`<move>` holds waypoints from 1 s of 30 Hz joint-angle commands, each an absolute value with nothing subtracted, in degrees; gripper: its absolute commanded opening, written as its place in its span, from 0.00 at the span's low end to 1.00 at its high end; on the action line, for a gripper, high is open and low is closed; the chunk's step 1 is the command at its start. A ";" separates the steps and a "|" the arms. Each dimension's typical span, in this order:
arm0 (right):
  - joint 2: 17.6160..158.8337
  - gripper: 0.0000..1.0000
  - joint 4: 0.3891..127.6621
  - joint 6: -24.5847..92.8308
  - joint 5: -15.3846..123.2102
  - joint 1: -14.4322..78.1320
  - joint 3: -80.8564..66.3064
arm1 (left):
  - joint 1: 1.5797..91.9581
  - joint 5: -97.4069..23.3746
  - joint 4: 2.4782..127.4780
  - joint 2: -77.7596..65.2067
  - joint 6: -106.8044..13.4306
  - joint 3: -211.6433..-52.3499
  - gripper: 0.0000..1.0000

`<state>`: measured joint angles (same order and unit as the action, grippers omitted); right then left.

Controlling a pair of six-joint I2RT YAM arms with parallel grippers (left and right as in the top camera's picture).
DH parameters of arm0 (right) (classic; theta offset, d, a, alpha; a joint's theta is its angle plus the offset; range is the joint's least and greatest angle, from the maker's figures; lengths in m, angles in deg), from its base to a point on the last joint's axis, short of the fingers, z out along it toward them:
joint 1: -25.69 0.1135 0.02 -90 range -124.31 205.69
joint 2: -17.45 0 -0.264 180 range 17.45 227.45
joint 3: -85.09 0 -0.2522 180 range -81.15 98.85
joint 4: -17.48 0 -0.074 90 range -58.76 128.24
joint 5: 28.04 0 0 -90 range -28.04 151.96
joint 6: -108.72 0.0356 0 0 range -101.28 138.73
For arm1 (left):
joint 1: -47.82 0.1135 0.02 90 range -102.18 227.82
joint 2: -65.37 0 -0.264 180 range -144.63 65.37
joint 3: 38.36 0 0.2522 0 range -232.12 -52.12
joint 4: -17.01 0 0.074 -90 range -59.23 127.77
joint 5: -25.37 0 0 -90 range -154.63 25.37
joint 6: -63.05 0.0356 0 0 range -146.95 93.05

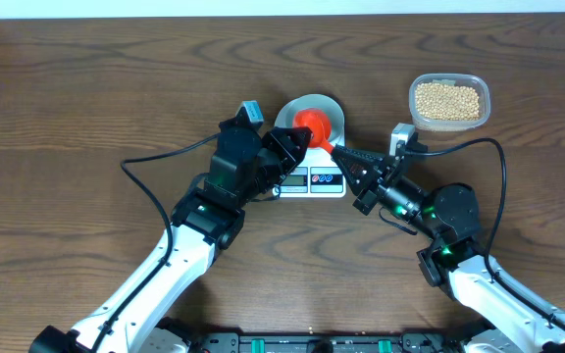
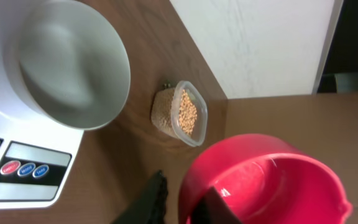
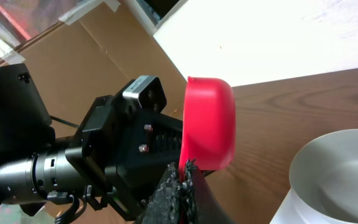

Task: Scoop item into bowl and weigh 50g on scale
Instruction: 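Grasp the scoop with the right gripper and release the left gripper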

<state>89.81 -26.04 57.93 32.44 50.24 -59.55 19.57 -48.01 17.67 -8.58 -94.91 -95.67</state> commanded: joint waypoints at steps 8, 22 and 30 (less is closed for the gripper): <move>89.85 0.01 -25.97 57.14 43.43 48.19 -58.43 | 19.50 -48.82 17.84 -8.74 -94.48 -96.39 0.41; 89.85 0.01 -27.43 48.40 58.49 47.97 -52.60 | 19.50 -48.88 20.71 -8.74 -91.02 -96.39 0.71; 89.85 0.01 -27.19 48.42 58.64 44.41 -50.37 | 19.50 -52.47 35.70 -8.74 -91.05 -96.37 0.72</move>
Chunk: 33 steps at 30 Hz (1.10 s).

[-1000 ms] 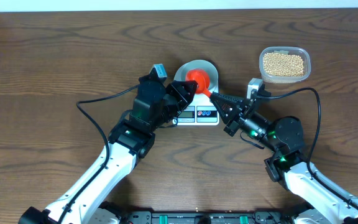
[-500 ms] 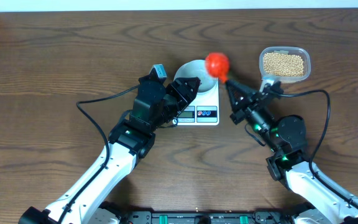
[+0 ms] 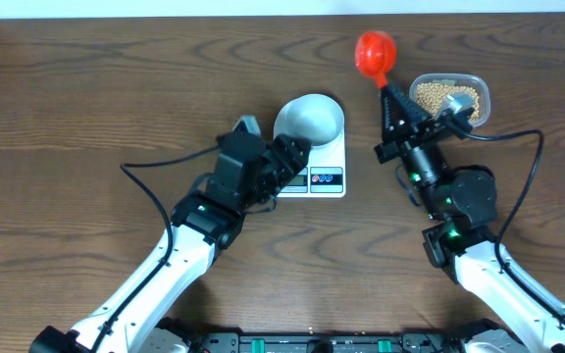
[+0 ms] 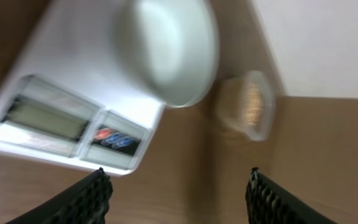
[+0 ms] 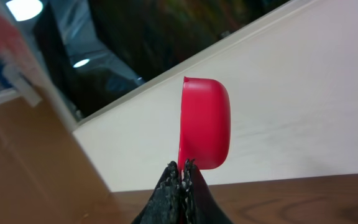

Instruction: Scoop item into bowl and weigh 50g on scale

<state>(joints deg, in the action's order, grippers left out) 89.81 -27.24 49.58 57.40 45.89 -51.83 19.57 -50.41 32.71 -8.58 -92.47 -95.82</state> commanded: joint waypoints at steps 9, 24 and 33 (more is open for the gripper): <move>89.85 0.01 -25.71 48.40 58.64 42.85 -50.37 | 19.50 -55.14 38.63 -8.74 -79.61 -96.37 0.08; 89.85 0.01 -25.21 47.28 59.78 42.85 -50.37 | 18.63 -51.59 43.63 -17.39 -56.27 -100.04 0.07; 89.85 0.01 -23.83 46.87 60.37 42.85 -50.37 | 13.95 -52.75 46.63 -28.91 -46.85 -109.24 0.07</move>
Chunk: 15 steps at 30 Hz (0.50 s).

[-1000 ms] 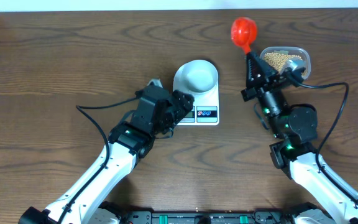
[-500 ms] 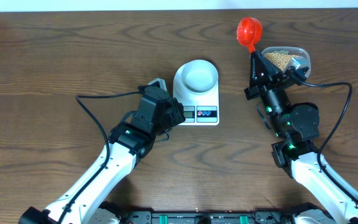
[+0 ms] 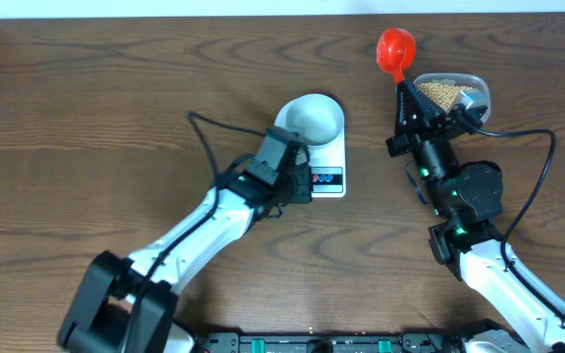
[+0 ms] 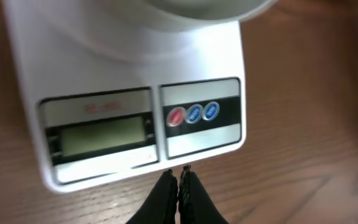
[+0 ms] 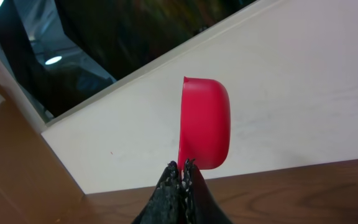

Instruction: Scoop item into bowl and weigh 50g on scale

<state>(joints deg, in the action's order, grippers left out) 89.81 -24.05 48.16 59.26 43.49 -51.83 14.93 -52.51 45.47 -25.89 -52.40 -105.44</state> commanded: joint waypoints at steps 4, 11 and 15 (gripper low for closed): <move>89.85 0.01 -22.84 46.67 60.37 42.85 -50.37 | 13.89 -54.11 47.02 -30.99 -43.64 -110.95 0.07; 89.85 0.01 -22.50 46.67 60.35 42.85 -50.37 | 13.75 -54.17 47.15 -33.48 -36.84 -111.82 0.07; 89.85 0.01 -22.50 46.32 60.35 42.85 -50.37 | 13.60 -54.20 45.19 -35.29 -33.54 -111.84 0.07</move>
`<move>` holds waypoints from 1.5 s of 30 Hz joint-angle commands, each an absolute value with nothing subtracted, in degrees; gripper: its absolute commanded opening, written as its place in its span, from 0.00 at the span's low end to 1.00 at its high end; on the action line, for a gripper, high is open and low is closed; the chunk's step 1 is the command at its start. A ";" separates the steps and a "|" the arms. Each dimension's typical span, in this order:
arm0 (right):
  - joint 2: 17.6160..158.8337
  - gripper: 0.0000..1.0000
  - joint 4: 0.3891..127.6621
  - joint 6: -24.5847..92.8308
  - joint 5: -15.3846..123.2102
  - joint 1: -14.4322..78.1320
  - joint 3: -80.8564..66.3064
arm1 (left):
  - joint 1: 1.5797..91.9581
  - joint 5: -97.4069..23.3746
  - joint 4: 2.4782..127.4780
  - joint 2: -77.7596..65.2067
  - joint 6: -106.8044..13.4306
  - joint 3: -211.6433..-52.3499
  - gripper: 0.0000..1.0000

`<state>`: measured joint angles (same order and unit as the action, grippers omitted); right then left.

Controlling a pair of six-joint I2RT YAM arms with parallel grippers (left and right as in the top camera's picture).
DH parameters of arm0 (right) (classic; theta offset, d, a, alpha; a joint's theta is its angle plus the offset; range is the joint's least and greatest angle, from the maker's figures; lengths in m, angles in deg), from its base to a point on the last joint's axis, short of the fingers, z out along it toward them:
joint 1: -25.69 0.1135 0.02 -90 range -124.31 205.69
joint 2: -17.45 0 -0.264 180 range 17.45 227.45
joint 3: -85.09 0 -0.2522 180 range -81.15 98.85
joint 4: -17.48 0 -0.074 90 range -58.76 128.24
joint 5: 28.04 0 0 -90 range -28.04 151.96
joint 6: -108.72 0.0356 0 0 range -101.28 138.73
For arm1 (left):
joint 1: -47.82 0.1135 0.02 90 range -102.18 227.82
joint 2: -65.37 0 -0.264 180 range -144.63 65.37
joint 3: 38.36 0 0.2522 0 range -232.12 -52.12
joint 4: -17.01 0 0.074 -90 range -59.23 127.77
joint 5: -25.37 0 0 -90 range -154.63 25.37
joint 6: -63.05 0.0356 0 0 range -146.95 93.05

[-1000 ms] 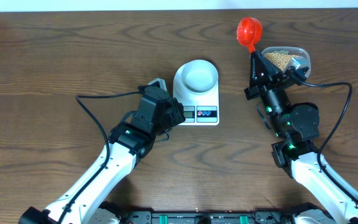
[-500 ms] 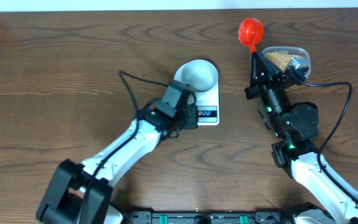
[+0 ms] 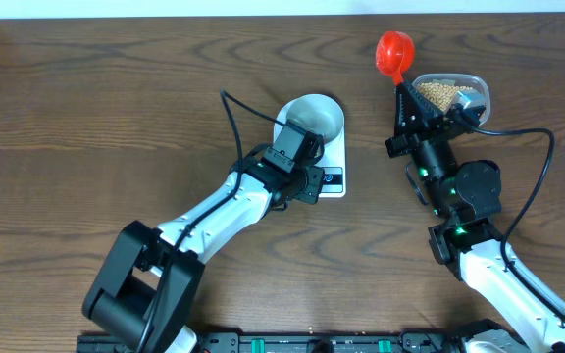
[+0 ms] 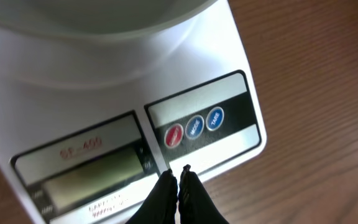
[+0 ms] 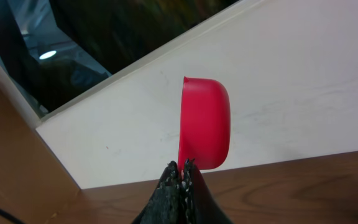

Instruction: Scoop item into bowl and weigh 50g on scale

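Note:
A white scale (image 3: 333,157) carries a white bowl (image 3: 310,117) at the table's middle. My left gripper (image 4: 179,170) is shut with nothing in it, its tips just below the scale's red, blue and blue buttons (image 4: 193,127) and beside the display (image 4: 89,172). My right gripper (image 5: 182,165) is shut on the handle of a red scoop (image 5: 205,122), which stands up with its cup (image 3: 394,49) left of the container of beans (image 3: 447,93). The scoop's inside is hidden.
The wooden table (image 3: 86,118) runs to a white wall behind. Black cables (image 3: 533,137) loop beside both arms. The right arm (image 3: 459,196) stands right of the scale.
My left gripper has moved closer to the scale's button panel, and the arm has swung further right. The right gripper and scoop stay as they were.
Both grippers met over the scale with the red scoop between them. Then the right gripper alone held the scoop near the beans, and the left was open by the scale. Later the left gripper was shut before the scale's buttons, where it now sits closer.

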<state>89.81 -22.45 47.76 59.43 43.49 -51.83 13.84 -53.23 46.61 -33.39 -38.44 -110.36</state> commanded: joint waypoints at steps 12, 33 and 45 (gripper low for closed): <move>89.85 0.01 -21.64 45.84 60.35 42.88 -50.37 | 13.60 -55.09 41.32 -37.61 -30.22 -111.82 0.07; 89.85 0.01 -21.64 45.84 60.35 42.88 -50.37 | 12.38 -55.29 39.55 -40.08 -26.06 -111.82 0.07; 89.85 0.01 -20.42 45.84 60.35 42.88 -50.37 | 12.38 -56.84 38.61 -40.19 -24.60 -111.84 0.07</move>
<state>89.81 -20.66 46.71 59.43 43.49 -51.83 12.44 -55.64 38.70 -39.53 -25.56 -110.45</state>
